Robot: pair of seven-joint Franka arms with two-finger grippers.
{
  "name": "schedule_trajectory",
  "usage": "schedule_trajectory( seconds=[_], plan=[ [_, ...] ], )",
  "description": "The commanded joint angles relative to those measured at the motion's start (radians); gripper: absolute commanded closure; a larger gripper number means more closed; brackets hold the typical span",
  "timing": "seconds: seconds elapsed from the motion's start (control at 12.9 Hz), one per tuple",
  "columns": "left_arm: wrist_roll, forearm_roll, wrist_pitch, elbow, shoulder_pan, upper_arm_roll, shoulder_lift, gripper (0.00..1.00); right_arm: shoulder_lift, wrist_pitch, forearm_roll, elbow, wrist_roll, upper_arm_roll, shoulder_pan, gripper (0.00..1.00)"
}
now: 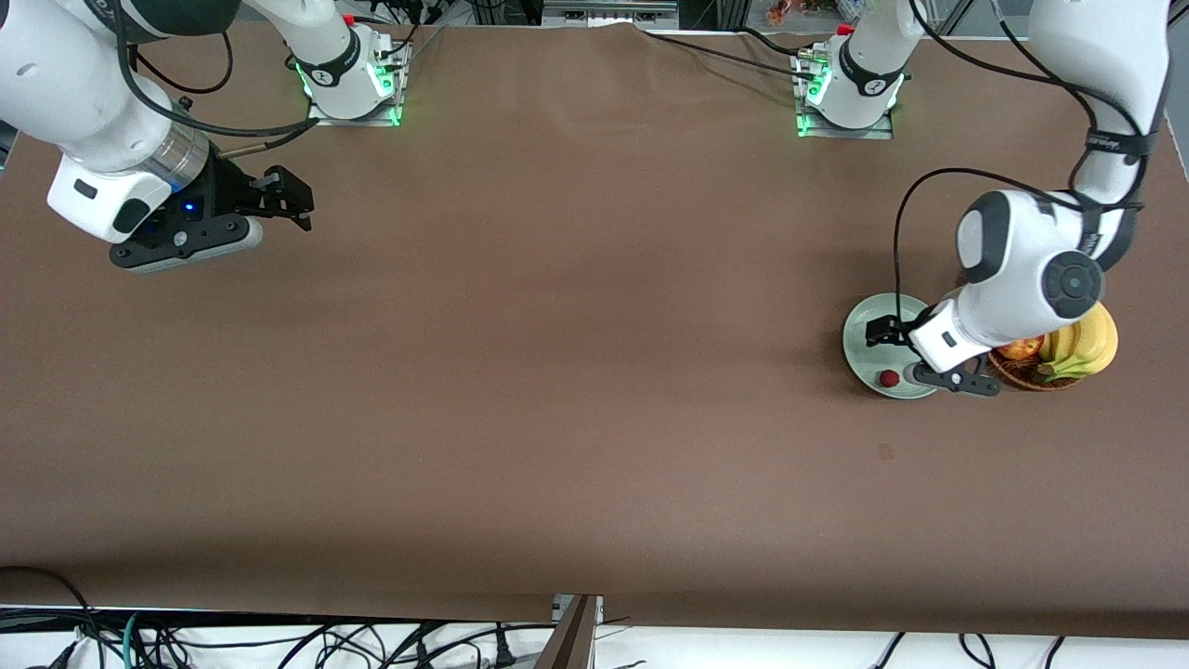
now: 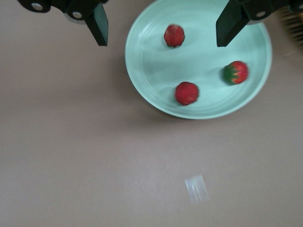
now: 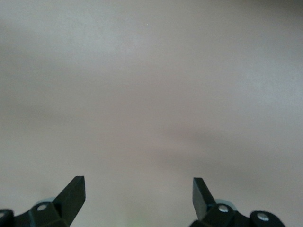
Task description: Collect all strawberries into plate
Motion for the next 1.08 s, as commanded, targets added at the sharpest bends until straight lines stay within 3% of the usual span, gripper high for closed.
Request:
schedule_trajectory(
  seconds=[0.0, 0.46, 0.62, 0.7, 1.01],
  plan=[
    [-0.007, -0.017, -0.177, 0.17, -0.012, 0.005, -0.045, 0.0, -0.009, -0.02, 0.065, 0.004, -0.011, 0.009, -0.002, 0.0],
    [-0.006, -0.008, -0.219, 0.21, -0.052, 0.039, -0.236, 0.0, -0.014, -0.046, 0.07, 0.016, -0.121, 0.019, 0.0, 0.0],
    [-0.007, -0.011, -0.286, 0.224, -0.054, 0.048, -0.276, 0.0, 0.0, -0.043, -0.021, 0.015, -0.129, -0.013, -0.012, 0.0],
    [-0.012, -0.009, -0.339, 0.256, -0.06, 0.06, -0.28, 0.0, 0.052, -0.035, -0.069, 0.017, -0.123, -0.024, -0.018, 0.0],
    [-0.239, -0.008, -0.537, 0.308, -0.092, 0.068, -0.296, 0.0, 0.049, -0.038, -0.073, 0.084, -0.139, -0.143, -0.037, 0.0]
  ],
)
